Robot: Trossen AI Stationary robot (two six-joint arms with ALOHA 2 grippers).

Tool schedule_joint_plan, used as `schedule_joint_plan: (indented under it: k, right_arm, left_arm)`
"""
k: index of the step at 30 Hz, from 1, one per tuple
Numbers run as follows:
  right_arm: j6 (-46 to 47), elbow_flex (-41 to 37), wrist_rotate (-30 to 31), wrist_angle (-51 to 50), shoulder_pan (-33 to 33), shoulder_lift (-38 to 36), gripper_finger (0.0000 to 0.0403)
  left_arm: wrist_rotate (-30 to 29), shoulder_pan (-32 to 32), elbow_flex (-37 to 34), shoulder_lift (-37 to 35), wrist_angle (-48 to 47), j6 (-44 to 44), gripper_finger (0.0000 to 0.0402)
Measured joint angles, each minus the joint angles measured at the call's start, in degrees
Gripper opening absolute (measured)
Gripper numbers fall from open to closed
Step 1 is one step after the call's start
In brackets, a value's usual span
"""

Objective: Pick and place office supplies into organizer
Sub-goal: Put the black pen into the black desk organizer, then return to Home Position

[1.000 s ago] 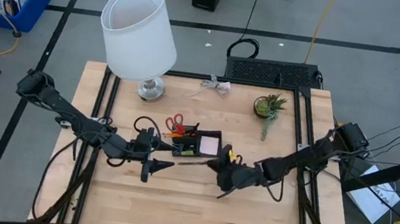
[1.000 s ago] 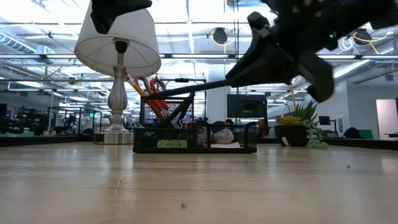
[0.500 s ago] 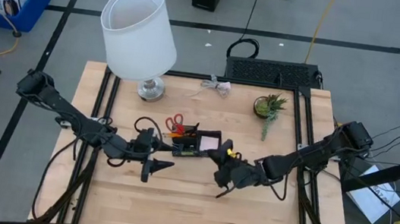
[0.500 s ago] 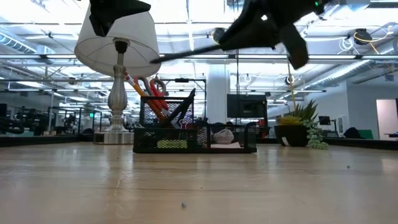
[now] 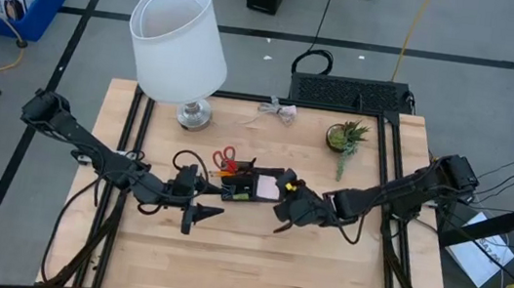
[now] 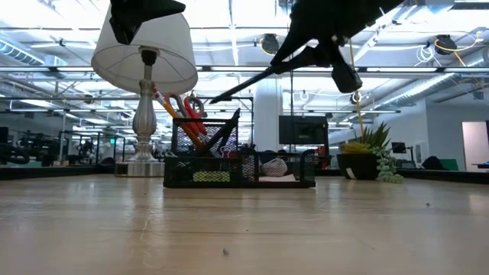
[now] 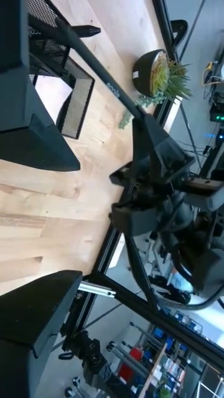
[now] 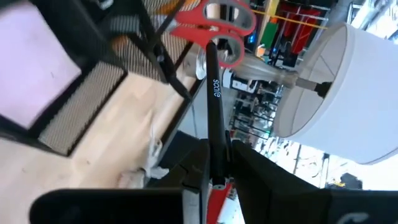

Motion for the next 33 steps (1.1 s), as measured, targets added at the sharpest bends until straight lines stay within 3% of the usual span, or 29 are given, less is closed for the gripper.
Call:
schedule_joint_plan:
  k: [9, 19, 24, 33]
  right_arm:
    - [-9.69, -0.01, -3.96, 0.01, -1.86, 0.0, 0.005]
    - [-22.53, -0.04, -13.45, 0.92, -4.73, 1.22, 0.0052]
    - [-26.86, -0.04, -13.71, 1.95, -6.34, 4.91, 0.0059]
    - [-25.88, -0.11, -13.55, 14.57, -6.2, 8.39, 0.0103]
  left_arm:
    - [-0.02, 0.0, 0.0, 0.0, -0.21, 0.28, 0.0273]
    - [-0.04, 0.0, 0.0, 0.01, -0.36, 0.45, 0.0274]
    - [-0.04, 0.0, 0.0, 0.02, -0.9, 0.5, 0.0274]
    - [-0.04, 0.0, 0.0, 0.02, -1.78, 0.52, 0.0273]
